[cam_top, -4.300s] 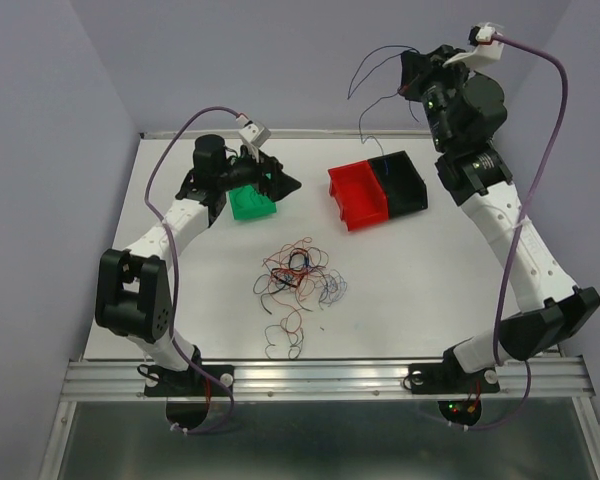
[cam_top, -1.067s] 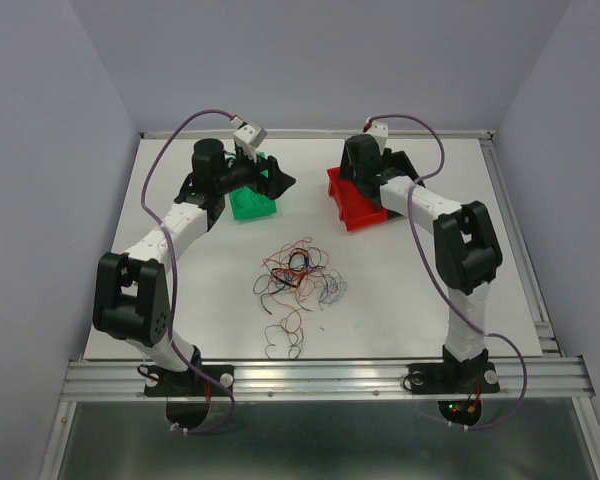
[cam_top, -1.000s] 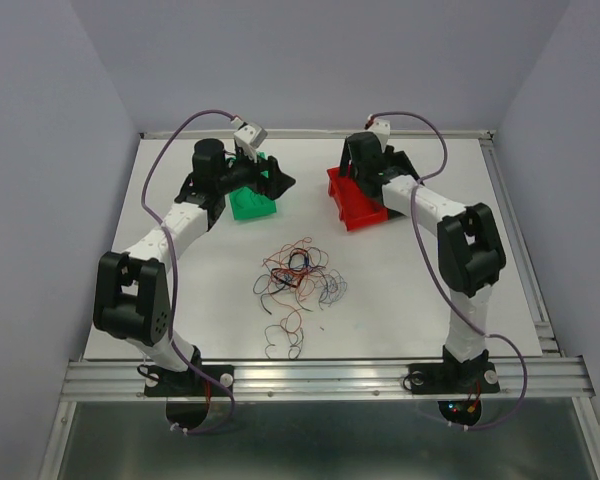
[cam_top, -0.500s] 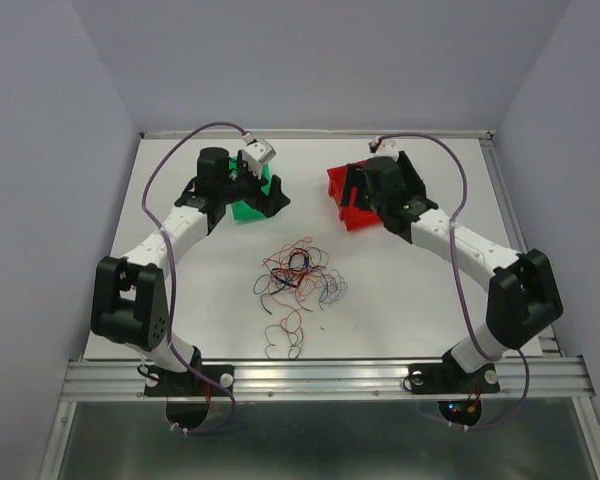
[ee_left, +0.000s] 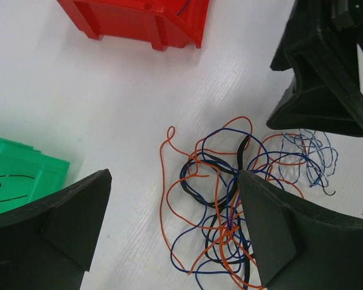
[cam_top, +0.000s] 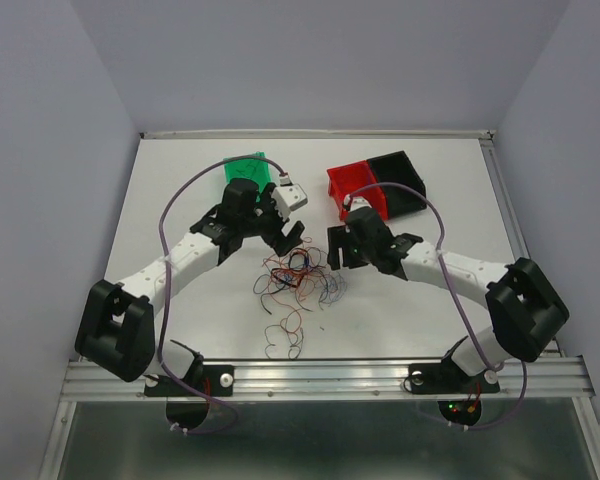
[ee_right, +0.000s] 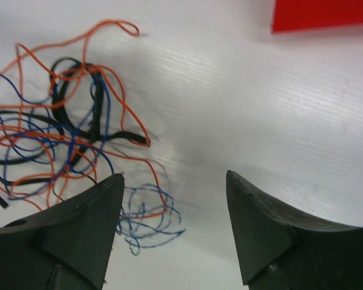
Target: Untangle the cables
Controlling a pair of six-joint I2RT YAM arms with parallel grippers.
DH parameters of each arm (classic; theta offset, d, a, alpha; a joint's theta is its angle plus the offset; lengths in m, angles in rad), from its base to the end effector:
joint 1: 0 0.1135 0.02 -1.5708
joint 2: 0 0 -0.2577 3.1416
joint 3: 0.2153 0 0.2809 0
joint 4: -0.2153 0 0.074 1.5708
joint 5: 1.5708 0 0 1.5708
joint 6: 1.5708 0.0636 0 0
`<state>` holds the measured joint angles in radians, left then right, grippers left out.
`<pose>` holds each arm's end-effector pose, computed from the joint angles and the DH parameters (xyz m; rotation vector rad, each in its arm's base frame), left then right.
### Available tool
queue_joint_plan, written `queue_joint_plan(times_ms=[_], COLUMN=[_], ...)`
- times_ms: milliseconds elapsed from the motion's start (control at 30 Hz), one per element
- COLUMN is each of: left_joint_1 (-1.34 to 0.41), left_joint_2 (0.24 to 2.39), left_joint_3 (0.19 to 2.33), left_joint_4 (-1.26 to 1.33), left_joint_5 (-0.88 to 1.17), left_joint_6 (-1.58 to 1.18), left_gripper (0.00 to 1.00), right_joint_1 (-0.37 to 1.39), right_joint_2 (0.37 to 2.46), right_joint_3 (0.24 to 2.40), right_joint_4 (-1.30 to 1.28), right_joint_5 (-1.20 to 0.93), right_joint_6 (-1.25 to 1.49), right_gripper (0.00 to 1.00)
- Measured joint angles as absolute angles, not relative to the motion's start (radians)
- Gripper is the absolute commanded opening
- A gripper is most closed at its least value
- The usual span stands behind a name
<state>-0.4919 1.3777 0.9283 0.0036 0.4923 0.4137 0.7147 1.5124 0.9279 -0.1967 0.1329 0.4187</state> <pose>0.3041 -0.1971 0.2452 1.1463 1.6404 -0.5449 0.2806 0.2324 0.1729 -0.2854 2.3618 0.3984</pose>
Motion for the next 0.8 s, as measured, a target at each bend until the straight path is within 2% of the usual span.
queue_joint_plan(times_ms=[233, 333, 433, 567, 600, 667, 700, 733, 800], left_joint_1=[-0.489, -0.489, -0.488, -0.489, -0.489, -0.489, -0.489, -0.489, -0.489], left_joint_2=[1.381, 1.391, 1.399, 1.399, 1.399, 1.399, 1.399, 1.399, 1.399], left_joint_3=[0.928, 0.928, 0.928, 0.928, 0.928, 0.928, 0.928, 0.928, 0.928], left_joint_4=[0.001, 0.001, -0.001, -0.001, -0.001, -0.002, -0.001, -0.002, -0.002], left_joint_5=[0.447, 0.442, 0.437, 0.436, 0.436, 0.436, 0.436, 0.436, 0.436], left_joint_6=[0.426, 0.429, 0.430, 0.433, 0.434, 0.435, 0.436, 0.437, 0.437], left_gripper=[0.96, 0.96, 0.96, 0.95, 0.95, 0.95, 0.95, 0.95, 0.95], right_joint_1=[0.723, 0.733, 0.735, 0.735, 0.735, 0.735, 0.735, 0.735, 0.735], right_joint_2=[1.478, 1.484, 1.488, 1.490, 1.491, 1.494, 1.494, 1.494, 1.494], right_joint_3=[0.805, 0.780, 0.769, 0.768, 0.768, 0.763, 0.757, 0.751, 0.740], right_joint_4=[-0.217, -0.211, -0.200, -0.167, -0.162, -0.137, -0.126, -0.119, -0.111], right_joint_5=[0.121, 0.106, 0.080, 0.019, 0.006, -0.038, -0.055, -0.076, -0.102], right_joint_6=[0.459, 0.470, 0.477, 0.481, 0.481, 0.477, 0.481, 0.479, 0.485], right_gripper=[0.74, 0.68, 0.53, 0.48, 0.31, 0.17, 0.05, 0.01, 0.01])
